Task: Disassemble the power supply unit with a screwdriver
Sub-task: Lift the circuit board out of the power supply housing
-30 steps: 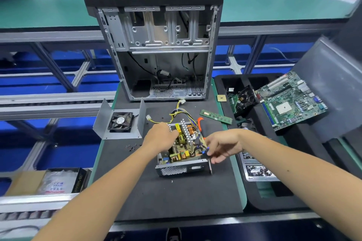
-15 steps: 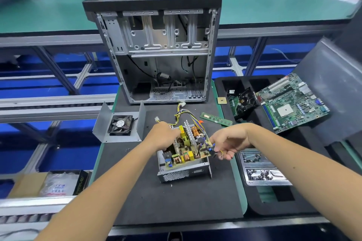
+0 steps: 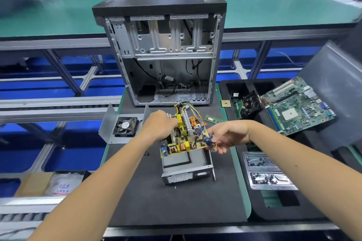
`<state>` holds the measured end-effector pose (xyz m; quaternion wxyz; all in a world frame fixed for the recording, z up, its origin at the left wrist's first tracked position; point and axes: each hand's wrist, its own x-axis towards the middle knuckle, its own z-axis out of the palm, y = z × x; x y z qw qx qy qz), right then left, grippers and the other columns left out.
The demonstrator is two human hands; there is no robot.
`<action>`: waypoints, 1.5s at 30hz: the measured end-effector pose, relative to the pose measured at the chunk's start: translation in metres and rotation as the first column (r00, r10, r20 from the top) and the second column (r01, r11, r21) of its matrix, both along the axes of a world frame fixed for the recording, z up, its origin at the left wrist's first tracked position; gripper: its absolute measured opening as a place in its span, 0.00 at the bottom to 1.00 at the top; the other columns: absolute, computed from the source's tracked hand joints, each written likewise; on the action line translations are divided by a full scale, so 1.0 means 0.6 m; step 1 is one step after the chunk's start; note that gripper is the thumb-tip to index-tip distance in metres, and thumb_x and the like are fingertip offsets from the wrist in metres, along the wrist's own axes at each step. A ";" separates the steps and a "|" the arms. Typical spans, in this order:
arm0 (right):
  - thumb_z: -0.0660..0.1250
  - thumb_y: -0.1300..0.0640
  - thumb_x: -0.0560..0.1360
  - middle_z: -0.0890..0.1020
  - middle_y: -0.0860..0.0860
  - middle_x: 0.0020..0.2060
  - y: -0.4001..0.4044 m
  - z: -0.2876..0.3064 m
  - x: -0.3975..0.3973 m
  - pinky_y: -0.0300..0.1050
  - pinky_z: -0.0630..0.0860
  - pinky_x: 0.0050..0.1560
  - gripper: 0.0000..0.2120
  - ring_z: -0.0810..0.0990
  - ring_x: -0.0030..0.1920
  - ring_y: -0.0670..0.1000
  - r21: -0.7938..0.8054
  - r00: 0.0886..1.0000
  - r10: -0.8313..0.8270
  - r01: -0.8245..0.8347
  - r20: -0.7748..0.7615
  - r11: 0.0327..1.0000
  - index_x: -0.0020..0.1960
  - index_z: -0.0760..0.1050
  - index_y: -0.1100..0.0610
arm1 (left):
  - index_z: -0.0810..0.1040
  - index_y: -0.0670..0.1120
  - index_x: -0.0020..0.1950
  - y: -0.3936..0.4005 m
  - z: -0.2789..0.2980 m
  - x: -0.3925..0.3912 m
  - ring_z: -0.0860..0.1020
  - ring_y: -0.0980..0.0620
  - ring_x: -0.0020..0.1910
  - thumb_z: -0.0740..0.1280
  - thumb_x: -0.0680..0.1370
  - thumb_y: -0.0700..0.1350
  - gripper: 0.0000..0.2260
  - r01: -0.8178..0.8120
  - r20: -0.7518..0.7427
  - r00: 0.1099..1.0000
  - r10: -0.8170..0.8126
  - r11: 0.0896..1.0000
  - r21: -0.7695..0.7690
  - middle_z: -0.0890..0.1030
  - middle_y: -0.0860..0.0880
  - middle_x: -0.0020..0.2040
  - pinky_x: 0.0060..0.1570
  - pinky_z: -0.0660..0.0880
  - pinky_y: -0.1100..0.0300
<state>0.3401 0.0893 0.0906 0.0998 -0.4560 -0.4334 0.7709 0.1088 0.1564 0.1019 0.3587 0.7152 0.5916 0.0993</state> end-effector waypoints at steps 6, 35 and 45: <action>0.66 0.55 0.72 0.77 0.54 0.38 0.022 0.016 -0.023 0.38 0.72 0.34 0.15 0.73 0.33 0.50 0.106 0.994 -0.104 0.105 -0.017 0.989 0.55 0.71 0.61 | 0.60 0.45 0.24 0.034 0.023 -0.018 0.59 0.51 0.22 0.63 0.70 0.45 0.17 -0.028 0.005 1.000 0.028 0.982 0.188 0.61 0.52 0.19 0.26 0.56 0.61; 0.66 0.59 0.71 0.84 0.49 0.38 0.041 -0.069 -0.078 0.44 0.74 0.38 0.08 0.79 0.39 0.53 0.589 0.529 -0.328 -0.461 0.783 0.663 0.44 0.83 0.54 | 0.59 0.44 0.28 0.159 -0.079 0.019 0.62 0.48 0.25 0.59 0.77 0.45 0.18 0.146 -0.192 0.974 -0.121 0.981 0.125 0.64 0.46 0.26 0.26 0.58 0.58; 0.64 0.59 0.73 0.82 0.53 0.43 0.033 -0.079 -0.079 0.45 0.69 0.40 0.04 0.78 0.47 0.55 0.584 0.492 -0.345 -0.501 0.799 0.639 0.45 0.77 0.54 | 0.61 0.44 0.30 0.144 -0.136 0.019 0.64 0.49 0.25 0.59 0.78 0.46 0.18 0.135 -0.280 0.953 -0.119 0.990 0.039 0.66 0.47 0.27 0.28 0.63 0.59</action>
